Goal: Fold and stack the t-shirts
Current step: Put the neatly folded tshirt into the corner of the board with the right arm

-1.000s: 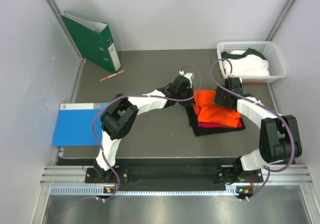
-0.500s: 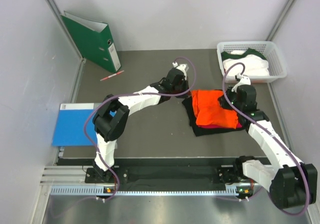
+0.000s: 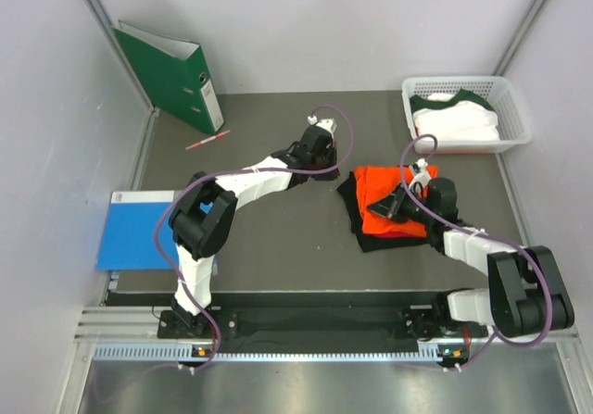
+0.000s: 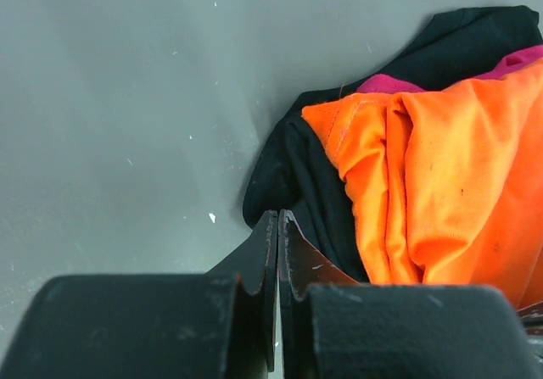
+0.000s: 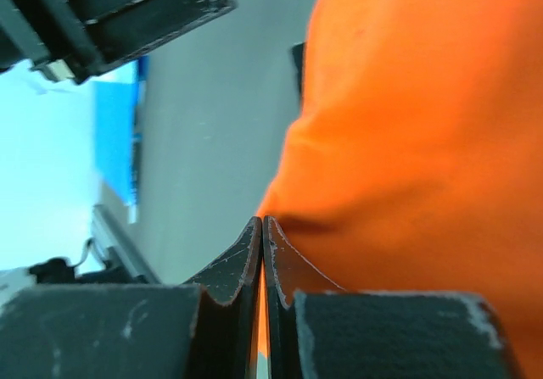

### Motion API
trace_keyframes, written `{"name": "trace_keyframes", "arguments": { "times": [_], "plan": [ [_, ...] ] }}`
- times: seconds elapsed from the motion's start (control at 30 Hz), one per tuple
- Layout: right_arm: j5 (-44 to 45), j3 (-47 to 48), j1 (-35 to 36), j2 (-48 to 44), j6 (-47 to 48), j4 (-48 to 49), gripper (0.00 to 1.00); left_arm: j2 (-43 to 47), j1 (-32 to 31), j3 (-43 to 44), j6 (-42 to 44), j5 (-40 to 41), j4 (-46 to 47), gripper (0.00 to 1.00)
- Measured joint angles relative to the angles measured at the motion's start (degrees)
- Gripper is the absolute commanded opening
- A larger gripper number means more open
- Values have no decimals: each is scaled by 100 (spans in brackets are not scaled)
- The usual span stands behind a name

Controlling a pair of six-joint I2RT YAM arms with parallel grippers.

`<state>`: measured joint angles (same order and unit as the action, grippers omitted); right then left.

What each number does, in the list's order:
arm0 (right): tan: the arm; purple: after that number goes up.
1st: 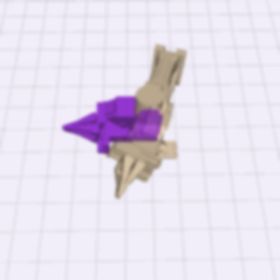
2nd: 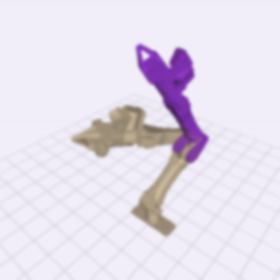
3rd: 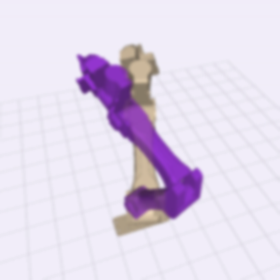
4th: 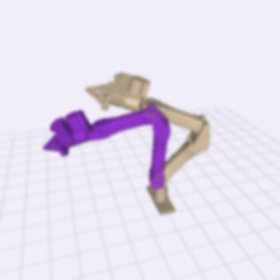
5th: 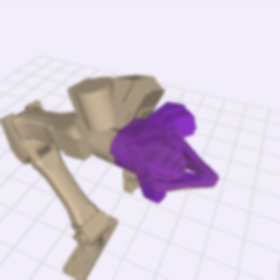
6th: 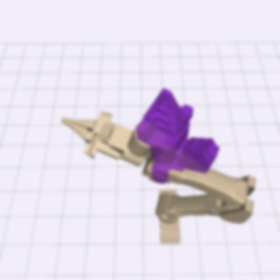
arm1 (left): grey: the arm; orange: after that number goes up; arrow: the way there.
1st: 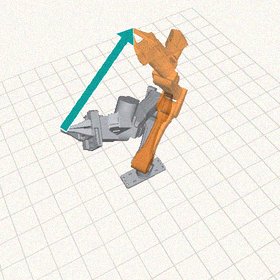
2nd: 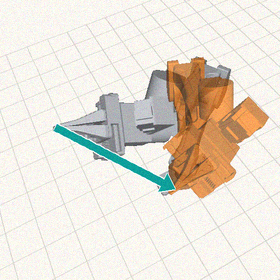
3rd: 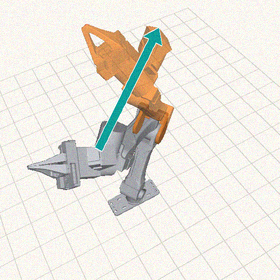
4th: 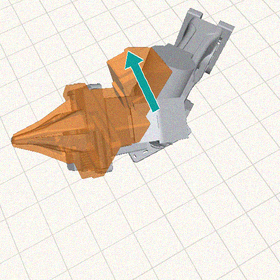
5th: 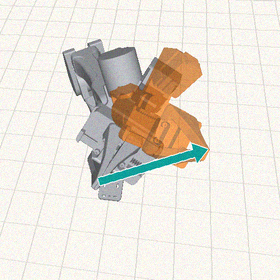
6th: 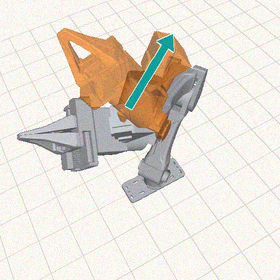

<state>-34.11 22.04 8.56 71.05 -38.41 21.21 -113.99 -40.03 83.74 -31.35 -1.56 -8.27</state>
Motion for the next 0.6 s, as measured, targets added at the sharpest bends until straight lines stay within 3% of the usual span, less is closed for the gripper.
{"name": "trace_keyframes", "arguments": {
  "times": [0.27, 0.47, 0.6],
  "plan": [
    [-627, -367, 79, 826, -715, 1357, 0, 0, 26, -2, 13, 15, -17, 0],
    [-651, -629, 85, 951, -929, 1325, 0, -2, 63, -2, 11, 11, -26, 0],
    [-468, -619, 109, 514, -752, 776, 0, -2, 66, 0, 2, -61, -28, 0]
  ]
}}
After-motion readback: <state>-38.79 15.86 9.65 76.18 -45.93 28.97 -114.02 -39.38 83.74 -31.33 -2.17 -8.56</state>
